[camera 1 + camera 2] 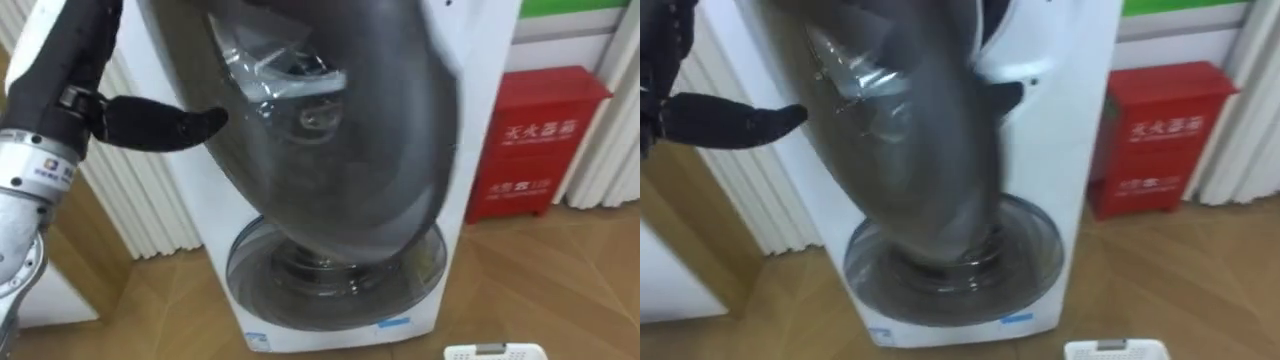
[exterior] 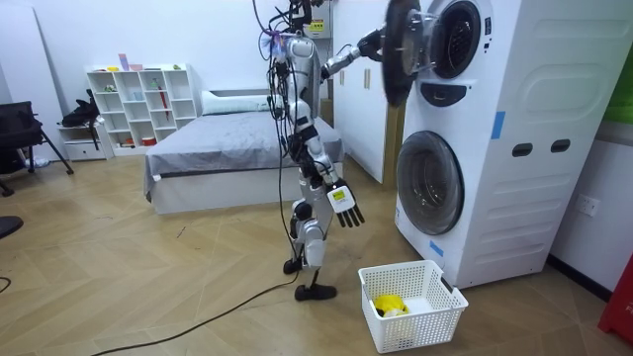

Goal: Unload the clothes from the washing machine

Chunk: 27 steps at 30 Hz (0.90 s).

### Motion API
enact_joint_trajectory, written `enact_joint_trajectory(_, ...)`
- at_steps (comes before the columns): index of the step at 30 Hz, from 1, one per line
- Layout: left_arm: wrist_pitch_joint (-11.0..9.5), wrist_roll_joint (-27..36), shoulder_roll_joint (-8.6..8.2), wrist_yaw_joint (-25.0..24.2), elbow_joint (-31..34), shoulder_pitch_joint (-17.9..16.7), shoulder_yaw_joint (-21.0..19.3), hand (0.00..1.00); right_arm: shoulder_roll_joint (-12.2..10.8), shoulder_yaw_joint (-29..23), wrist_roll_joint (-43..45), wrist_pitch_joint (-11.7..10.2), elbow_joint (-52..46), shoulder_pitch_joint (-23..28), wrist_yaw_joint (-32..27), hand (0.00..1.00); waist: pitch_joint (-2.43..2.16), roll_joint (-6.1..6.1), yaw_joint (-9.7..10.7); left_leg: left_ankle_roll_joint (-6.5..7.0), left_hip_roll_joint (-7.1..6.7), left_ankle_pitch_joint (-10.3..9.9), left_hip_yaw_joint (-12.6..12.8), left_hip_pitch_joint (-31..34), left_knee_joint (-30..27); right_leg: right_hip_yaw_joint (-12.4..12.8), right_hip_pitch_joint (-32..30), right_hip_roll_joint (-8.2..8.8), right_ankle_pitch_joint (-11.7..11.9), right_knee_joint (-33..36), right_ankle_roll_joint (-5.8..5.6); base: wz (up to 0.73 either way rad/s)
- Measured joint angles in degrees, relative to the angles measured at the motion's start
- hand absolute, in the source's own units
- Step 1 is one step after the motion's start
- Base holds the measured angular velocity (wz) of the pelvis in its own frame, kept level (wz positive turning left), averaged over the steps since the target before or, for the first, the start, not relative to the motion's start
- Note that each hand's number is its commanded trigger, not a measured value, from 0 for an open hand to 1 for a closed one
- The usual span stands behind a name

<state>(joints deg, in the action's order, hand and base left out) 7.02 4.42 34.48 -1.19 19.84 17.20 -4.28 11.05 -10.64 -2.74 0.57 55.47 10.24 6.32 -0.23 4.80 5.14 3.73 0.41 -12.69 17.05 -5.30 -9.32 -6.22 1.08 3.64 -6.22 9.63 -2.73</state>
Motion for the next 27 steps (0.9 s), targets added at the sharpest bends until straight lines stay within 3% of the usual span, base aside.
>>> enact_joint_trajectory(3,0.0,1.1,0.0,-2.2,0.1,1.3,0.3,0.0,0.1,0.8,-0.3,0.0,0.0,-0.1,0.0,0.0,0.2,0.52,0.8,-0.12,0.14,-0.1,0.1,0.0,0.1,-0.1,-0.1,-0.17,0.0,0.0,0.0,-0.01)
enact_joint_trajectory(6,0.0,2.4,-0.3,-3.5,0.0,4.7,3.4,0.0,0.2,2.2,-0.7,0.0,0.0,-0.4,0.0,0.0,0.37,1.2,1.0,-0.16,0.2,-0.1,0.1,0.0,0.2,-0.3,-0.3,-0.21,0.0,0.0,0.0,0.0)
enact_joint_trajectory(8,0.0,3.1,-1.85,-4.0,0.0,6.2,5.2,0.0,0.3,3.1,-0.7,0.2,-0.1,-0.9,0.0,0.0,0.41,1.68,1.1,-0.16,0.18,-0.1,0.1,-0.2,0.5,-0.6,-0.3,-0.22,0.0,0.0,0.0,-0.04)
enact_joint_trajectory(10,-0.1,4.2,-6.14,-4.2,-1.1,6.4,7.1,0.0,0.4,4.8,-0.7,0.3,-0.7,-1.5,-0.2,0.0,0.48,1.95,1.8,-0.16,0.18,-0.1,0.3,-0.5,0.6,-0.2,-0.2,-0.31,0.0,0.0,0.0,-0.06)
enact_joint_trajectory(15,-0.2,4.5,-11.96,-4.2,-9.9,6.2,10.5,0.0,0.3,7.1,-1.6,0.2,0.0,-2.4,-0.9,0.0,0.85,1.59,2.7,-0.18,0.24,-0.1,1.7,-0.8,0.7,1.2,-0.8,-0.46,-0.2,0.2,0.21,-0.19)
enact_joint_trajectory(16,-0.4,4.6,-12.97,-4.2,-12.7,6.0,11.1,0.0,0.0,7.3,-1.5,0.3,0.0,-2.4,-1.3,0.0,1.13,1.18,2.9,-0.23,0.29,-0.1,1.8,-0.8,0.8,1.0,-1.0,-0.48,-0.2,0.3,0.29,-0.18)
enact_joint_trajectory(17,-0.4,4.4,-13.57,-4.2,-13.9,5.6,11.4,0.0,0.0,7.3,-1.5,0.3,0.2,-2.4,-1.3,0.0,1.12,1.17,3.2,-0.3,0.31,-0.2,1.8,-0.8,0.9,1.0,-1.0,-0.55,-0.2,0.2,0.3,-0.08)
enact_joint_trajectory(20,-1.6,1.6,-17.23,-4.1,-20.1,-0.8,12.3,0.0,-0.3,7.8,-2.2,0.3,1.5,-2.5,-1.4,0.0,1.07,0.16,4.1,-0.54,0.55,-0.3,2.4,-1.5,0.9,1.6,-0.8,-0.9,-0.3,0.5,0.55,-0.17)
enact_joint_trajectory(22,-2.9,1.5,-19.95,-3.6,-26.9,-7.8,13.5,0.0,-1.2,9.3,-4.5,0.2,2.1,-2.4,-2.0,0.0,0.87,-1.46,3.9,-0.64,0.83,-0.3,2.3,-1.9,0.6,1.2,-0.8,-1.12,-0.5,0.7,0.89,-0.18)
enact_joint_trajectory(23,-3.2,1.5,-20.43,-3.4,-29.0,-9.8,13.8,0.0,-1.5,9.5,-4.8,0.2,2.1,-2.4,-2.2,0.0,0.74,-1.95,3.9,-0.65,0.87,-0.3,2.3,-1.9,0.6,1.2,-0.8,-1.16,-0.6,0.8,1.01,-0.12)
enact_joint_trajectory(24,-3.3,0.7,-21.6,-3.0,-33.6,-13.8,13.8,0.0,-2.3,9.5,-5.1,0.2,2.1,-2.3,-2.5,0.0,0.33,-2.5,3.9,-0.84,0.95,-0.4,1.6,-2.0,0.6,1.3,-0.6,-1.33,-0.7,0.7,1.19,-0.04)
enact_joint_trajectory(26,-3.6,-0.8,-22.87,-1.6,-42.8,-18.4,13.7,0.0,-3.2,9.5,-6.4,0.2,2.2,-1.7,-2.4,0.0,0.51,-4.05,3.6,-1.43,1.06,-0.7,0.7,-2.6,0.7,1.1,0.2,-1.72,-0.9,0.2,1.38,0.03)
enact_joint_trajectory(27,-3.6,-1.9,-23.64,-0.3,-49.3,-20.8,13.0,0.0,-3.7,9.3,-6.8,-0.1,2.2,-1.0,-2.4,0.0,0.18,-5.07,2.7,-1.63,1.41,-0.8,0.5,-2.8,0.6,1.0,0.5,-1.9,-0.8,0.0,1.47,0.0)
